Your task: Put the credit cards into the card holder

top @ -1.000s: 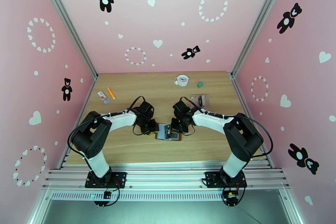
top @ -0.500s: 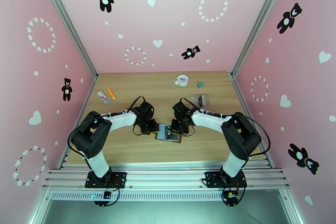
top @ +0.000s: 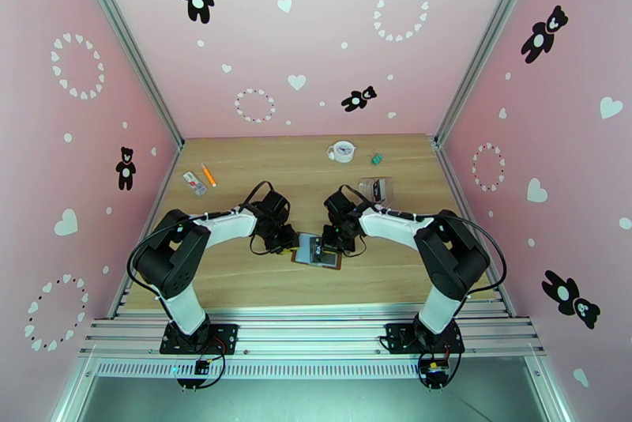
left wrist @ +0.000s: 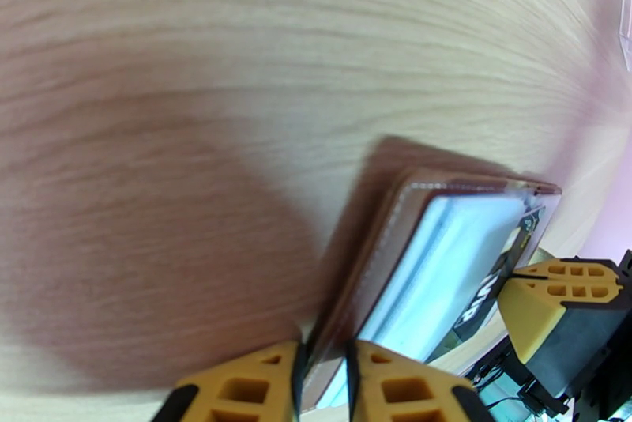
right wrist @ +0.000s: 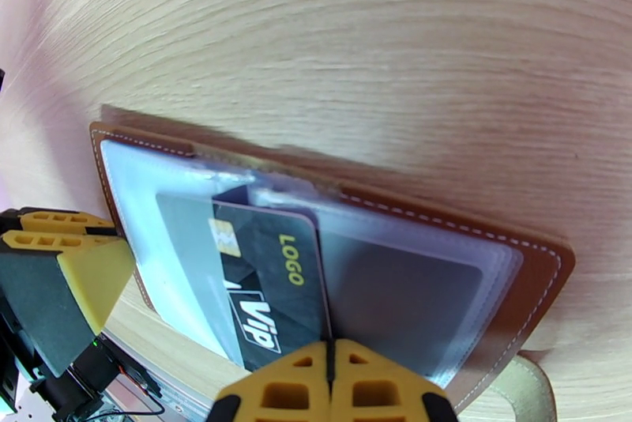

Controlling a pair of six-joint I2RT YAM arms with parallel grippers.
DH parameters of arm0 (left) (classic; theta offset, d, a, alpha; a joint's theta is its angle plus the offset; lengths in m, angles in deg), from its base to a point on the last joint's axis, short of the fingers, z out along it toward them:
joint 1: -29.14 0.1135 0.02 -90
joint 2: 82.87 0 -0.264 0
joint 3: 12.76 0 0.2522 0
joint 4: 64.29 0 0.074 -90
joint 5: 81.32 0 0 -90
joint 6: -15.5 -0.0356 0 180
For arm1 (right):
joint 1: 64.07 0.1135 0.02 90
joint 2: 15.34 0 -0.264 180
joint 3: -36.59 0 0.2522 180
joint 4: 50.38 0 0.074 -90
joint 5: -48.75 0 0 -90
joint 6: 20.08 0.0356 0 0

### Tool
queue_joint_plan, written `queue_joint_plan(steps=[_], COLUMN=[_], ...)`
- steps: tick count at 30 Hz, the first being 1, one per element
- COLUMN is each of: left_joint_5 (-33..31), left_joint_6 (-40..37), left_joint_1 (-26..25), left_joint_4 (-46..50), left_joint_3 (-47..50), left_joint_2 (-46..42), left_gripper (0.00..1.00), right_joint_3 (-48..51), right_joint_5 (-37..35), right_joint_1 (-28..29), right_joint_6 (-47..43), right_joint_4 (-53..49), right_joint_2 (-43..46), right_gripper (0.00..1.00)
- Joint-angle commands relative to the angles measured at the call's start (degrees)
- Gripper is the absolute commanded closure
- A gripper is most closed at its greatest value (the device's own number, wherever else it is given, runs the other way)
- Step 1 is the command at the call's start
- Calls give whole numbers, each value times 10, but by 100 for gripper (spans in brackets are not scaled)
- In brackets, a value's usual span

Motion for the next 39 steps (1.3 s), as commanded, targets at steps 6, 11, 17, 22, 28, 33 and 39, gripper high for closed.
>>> queue_joint_plan(steps=[6,11,17,22,28,33,39], left_joint_5=[-4,-4,-5,-5,-5,-6,-7], left_joint_6=[4,6,10,11,7,9,13], left_joint_1=[-14,-15,-16,-16,-16,-17,-17], left_joint_4=[-2,-6,-10,-11,-7,-7,-12], left_joint_3=[15,21,24,24,22,24,32], left_joint_2=[19,17,16,16,16,14,11], left_gripper=[78,78,78,78,78,78,78], right_joint_3=[-17,-18,-16,-14,-14,-13,-10], right_joint_5=[-19,-5,-2,-7,-12,-9,-8], right_joint_1=[3,7,10,9,10,17,28], right_joint_6=[31,45,52,60,83,96,103], right_joint_4=[-33,-24,-30,-34,-38,-37,-39], right_joint_2=[-22,-26,-18,-14,-6,3,8], right_gripper=[100,100,100,100,100,100,100])
